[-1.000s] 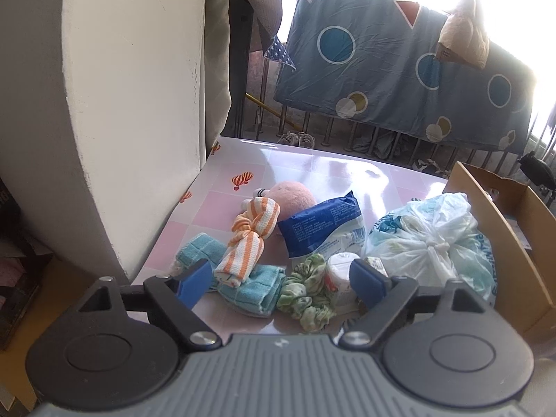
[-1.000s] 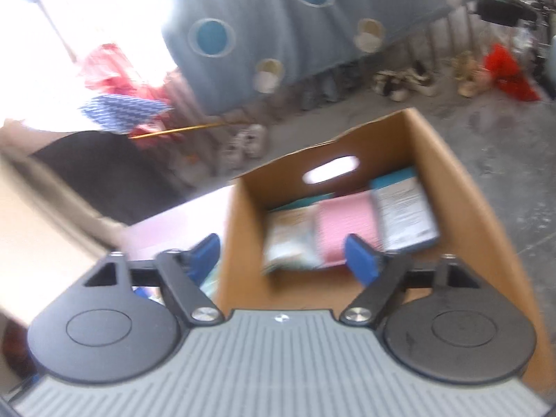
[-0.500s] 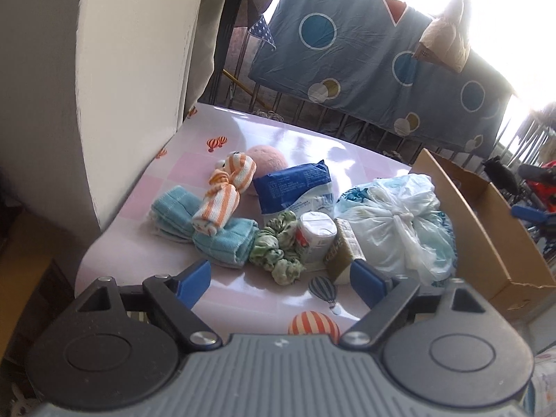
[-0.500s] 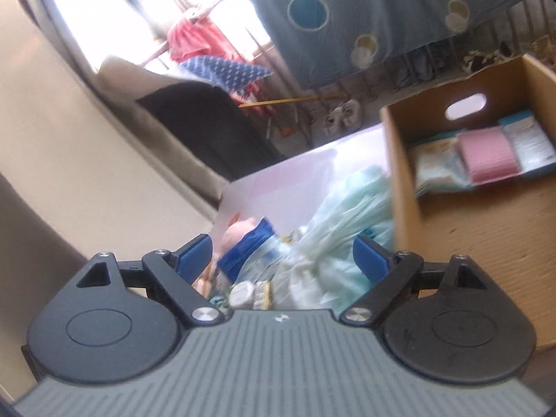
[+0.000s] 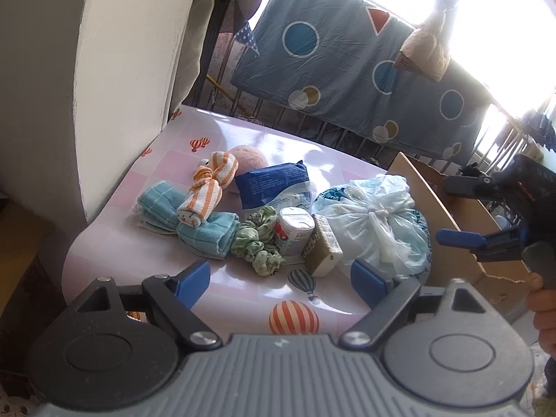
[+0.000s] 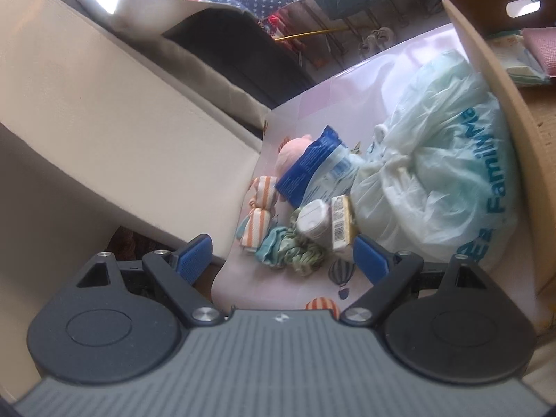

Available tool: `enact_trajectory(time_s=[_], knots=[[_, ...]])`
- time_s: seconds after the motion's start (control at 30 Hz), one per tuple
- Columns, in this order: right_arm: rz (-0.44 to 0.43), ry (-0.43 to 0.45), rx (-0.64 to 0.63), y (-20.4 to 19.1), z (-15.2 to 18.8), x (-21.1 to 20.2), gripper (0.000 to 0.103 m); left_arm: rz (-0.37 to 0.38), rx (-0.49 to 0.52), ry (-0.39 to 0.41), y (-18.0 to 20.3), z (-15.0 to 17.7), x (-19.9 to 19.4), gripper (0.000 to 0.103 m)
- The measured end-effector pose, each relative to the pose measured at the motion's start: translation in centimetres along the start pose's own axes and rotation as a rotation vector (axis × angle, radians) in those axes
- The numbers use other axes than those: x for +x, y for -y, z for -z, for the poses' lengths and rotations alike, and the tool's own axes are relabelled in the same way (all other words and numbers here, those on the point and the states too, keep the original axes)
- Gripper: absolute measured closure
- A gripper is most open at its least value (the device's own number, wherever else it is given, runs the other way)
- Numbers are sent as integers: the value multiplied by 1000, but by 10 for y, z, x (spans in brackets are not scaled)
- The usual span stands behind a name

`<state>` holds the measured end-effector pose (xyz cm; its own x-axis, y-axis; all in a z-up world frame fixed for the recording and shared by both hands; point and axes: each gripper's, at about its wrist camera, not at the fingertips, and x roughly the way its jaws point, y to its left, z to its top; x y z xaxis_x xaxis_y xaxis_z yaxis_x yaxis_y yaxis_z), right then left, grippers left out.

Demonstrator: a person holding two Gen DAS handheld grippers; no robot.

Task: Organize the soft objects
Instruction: 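Move the right tool back over the table to the blue-and-white bag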

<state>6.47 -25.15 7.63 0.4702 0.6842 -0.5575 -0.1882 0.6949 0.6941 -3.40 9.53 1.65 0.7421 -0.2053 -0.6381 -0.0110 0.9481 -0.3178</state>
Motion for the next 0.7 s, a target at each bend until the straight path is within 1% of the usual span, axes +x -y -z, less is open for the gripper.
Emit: enact_trajectory(time_s=[0.1, 0.2, 0.27, 0.47, 0.6, 0.7], knots=[[-9, 2, -10, -7, 3, -1, 15, -21, 27, 17, 5, 2, -5, 11], [-16, -5, 0, -8, 5, 5, 15, -31, 44, 18, 7, 5, -6, 11], [-18, -19, 10, -5, 9, 10, 15, -42, 55, 15, 9, 7, -4, 11], [-39, -66, 43, -4, 17, 27, 15, -75, 112, 59, 16, 11, -6, 11], [-70, -76, 56, -12, 8, 29, 15, -118, 140, 85, 16, 7, -2, 11], [-76, -58, 60, -20, -8, 31, 15, -126, 173, 106, 15, -3, 4, 12]])
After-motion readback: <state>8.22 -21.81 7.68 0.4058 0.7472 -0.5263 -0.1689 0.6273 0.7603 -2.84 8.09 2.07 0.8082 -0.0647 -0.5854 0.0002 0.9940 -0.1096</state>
